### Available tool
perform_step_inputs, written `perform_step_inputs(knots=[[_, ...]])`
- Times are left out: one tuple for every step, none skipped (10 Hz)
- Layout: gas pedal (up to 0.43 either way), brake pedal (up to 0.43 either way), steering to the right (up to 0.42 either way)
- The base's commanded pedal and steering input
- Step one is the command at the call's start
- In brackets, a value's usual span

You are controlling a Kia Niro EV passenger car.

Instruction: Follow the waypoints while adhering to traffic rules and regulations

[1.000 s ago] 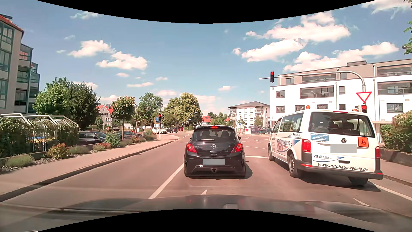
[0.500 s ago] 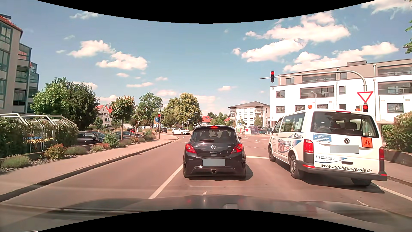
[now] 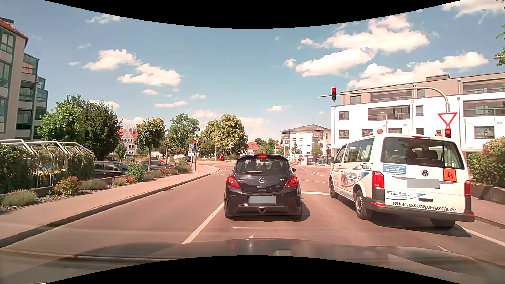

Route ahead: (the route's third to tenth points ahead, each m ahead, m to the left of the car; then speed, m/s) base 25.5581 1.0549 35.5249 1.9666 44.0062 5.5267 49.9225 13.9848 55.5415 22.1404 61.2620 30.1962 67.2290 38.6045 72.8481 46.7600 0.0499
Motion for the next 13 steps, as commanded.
perform_step_inputs(knots=[[0.0, 0.299, 0.019], [0.0, 0.317, 0.018], [0.0, 0.341, 0.018], [0.0, 0.36, 0.018], [0.0, 0.384, 0.018], [0.0, 0.384, 0.018], [0.0, 0.39, 0.018], [0.0, 0.39, 0.018], [0.0, 0.39, 0.016], [0.0, 0.39, 0.014], [0.0, 0.39, 0.014], [0.0, 0.39, 0.015], [0.0, 0.39, 0.014]])
